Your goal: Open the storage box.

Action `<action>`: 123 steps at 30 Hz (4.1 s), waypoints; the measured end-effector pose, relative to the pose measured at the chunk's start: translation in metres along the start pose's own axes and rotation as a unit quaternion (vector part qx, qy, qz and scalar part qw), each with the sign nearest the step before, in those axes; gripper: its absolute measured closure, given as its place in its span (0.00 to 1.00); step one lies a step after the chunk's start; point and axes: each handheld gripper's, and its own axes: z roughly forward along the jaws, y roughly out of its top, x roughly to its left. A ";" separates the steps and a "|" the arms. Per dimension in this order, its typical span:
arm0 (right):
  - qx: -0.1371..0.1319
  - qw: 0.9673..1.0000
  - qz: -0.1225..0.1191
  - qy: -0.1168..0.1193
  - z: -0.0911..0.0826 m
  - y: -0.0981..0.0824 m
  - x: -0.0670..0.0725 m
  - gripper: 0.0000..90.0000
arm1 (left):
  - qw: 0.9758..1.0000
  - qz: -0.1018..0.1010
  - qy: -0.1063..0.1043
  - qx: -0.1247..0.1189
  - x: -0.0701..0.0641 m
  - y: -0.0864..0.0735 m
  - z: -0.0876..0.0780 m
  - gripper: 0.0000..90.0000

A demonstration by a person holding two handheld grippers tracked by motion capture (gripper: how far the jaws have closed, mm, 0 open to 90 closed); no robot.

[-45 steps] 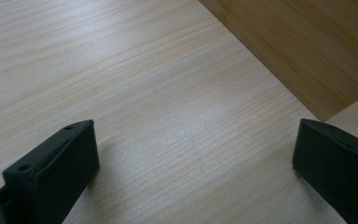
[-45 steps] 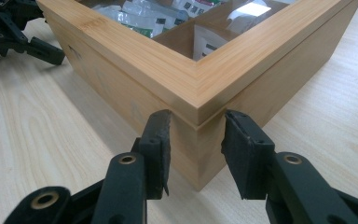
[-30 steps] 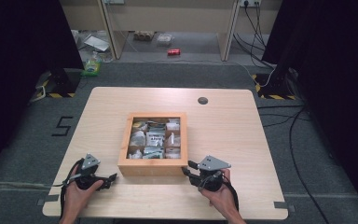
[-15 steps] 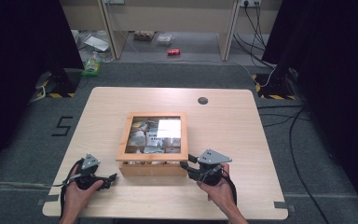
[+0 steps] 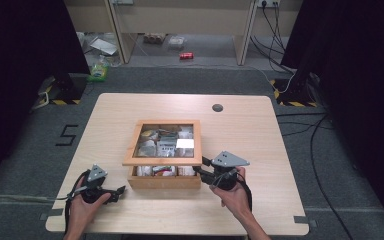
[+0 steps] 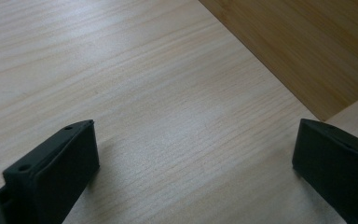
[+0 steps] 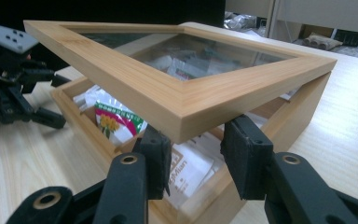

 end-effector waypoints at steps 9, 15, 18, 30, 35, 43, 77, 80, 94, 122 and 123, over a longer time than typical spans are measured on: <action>-0.011 1.000 0.009 -0.002 0.008 0.012 -0.004 0.70 | 1.000 0.001 0.000 0.000 0.000 0.000 0.000 0.00; -0.023 1.000 0.008 -0.002 0.012 0.021 -0.006 0.70 | 1.000 0.000 0.000 0.000 0.000 0.000 0.000 0.00; -0.030 1.000 0.006 -0.003 0.014 0.031 -0.008 0.70 | 1.000 0.000 0.000 0.000 0.000 0.000 0.000 0.00; -0.044 0.999 0.006 -0.008 0.017 0.055 -0.016 0.70 | 1.000 0.000 0.000 0.000 0.000 0.000 0.000 0.00; -0.039 0.999 0.020 -0.005 0.020 0.062 -0.019 0.70 | 1.000 0.000 0.000 0.000 0.000 0.000 0.000 0.00; -0.035 0.999 0.012 -0.014 0.024 0.078 -0.023 0.70 | 1.000 0.000 0.000 0.000 0.000 0.000 0.000 0.00; -0.034 0.995 0.027 -0.085 0.060 0.135 -0.061 0.66 | 1.000 0.003 0.002 0.000 0.000 0.000 0.000 0.00; -0.032 0.995 0.028 -0.088 0.065 0.136 -0.062 0.66 | 1.000 0.003 0.002 0.001 0.000 0.000 0.000 0.00; -0.008 0.992 0.036 -0.121 0.087 0.132 -0.079 0.63 | 1.000 0.003 0.002 0.000 0.000 0.000 0.000 0.00; 0.052 0.994 0.037 -0.090 0.082 0.108 -0.060 0.57 | 1.000 0.003 0.002 0.000 0.000 0.000 0.000 0.00; 0.050 0.994 0.041 -0.087 0.080 0.108 -0.059 0.55 | 1.000 0.003 0.002 0.001 0.000 0.000 0.000 0.00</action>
